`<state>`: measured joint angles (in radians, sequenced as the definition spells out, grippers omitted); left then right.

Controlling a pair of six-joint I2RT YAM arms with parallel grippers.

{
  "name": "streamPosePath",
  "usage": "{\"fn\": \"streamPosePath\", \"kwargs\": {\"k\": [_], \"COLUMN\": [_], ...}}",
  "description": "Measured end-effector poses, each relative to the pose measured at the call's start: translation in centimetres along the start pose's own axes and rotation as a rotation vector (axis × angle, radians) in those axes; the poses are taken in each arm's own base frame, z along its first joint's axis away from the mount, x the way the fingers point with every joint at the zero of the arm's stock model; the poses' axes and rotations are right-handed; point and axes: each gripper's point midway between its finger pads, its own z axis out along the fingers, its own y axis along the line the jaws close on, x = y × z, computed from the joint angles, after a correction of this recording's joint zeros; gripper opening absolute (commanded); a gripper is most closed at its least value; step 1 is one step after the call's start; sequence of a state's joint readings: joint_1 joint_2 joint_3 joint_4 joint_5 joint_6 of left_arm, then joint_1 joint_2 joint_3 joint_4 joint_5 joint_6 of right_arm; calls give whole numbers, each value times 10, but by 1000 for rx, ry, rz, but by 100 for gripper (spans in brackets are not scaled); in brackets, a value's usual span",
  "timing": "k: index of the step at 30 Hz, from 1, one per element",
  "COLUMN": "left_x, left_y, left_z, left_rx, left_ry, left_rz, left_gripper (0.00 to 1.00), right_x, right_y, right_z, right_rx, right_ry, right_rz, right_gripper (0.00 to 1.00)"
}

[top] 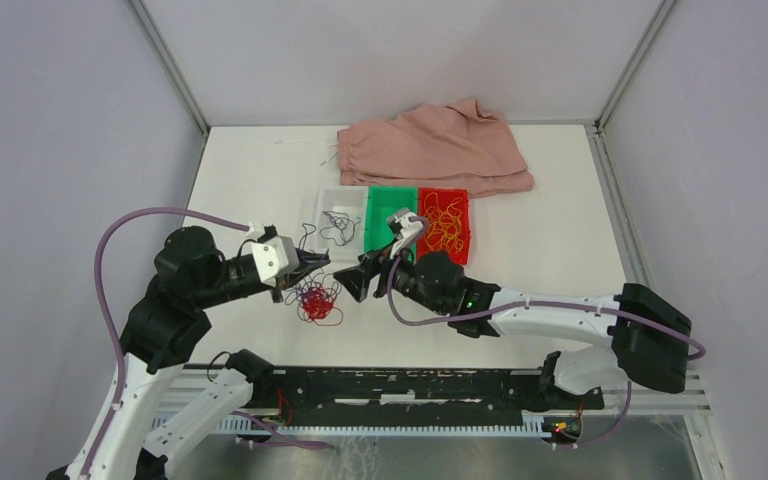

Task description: Untangle the cables

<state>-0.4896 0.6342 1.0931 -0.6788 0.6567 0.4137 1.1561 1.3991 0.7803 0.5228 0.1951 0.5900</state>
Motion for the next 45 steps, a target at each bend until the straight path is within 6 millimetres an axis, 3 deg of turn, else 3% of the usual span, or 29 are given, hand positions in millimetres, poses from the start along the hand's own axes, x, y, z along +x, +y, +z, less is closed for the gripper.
{"fn": "streamPosePath", "kwargs": {"k": [7,18,26,39,45], "left_x": [0,2,-5,-20,-23], "left_y": [0,2,6,8,8], "left_z": [0,3,2,-1,-2], "left_rx": [-1,0,-4,-10,-8], "left_ry": [0,10,2,-24,-30], "left_rz": [1,-4,12,30,33], "left_gripper": [3,3,3,3,3], "right_x": [-32,-28,-9,-26,-25], "right_y": [30,72,73,64,63], "right_z": [-15,-10,-4,12,12], "right_rx": [-131,-278,-280,-183,-181], "right_ry": [-91,-69,-28,-90,-82], "right_rz": [-6,-46,-55,-68,-72], "right_gripper": [81,81,80,74,73]}}
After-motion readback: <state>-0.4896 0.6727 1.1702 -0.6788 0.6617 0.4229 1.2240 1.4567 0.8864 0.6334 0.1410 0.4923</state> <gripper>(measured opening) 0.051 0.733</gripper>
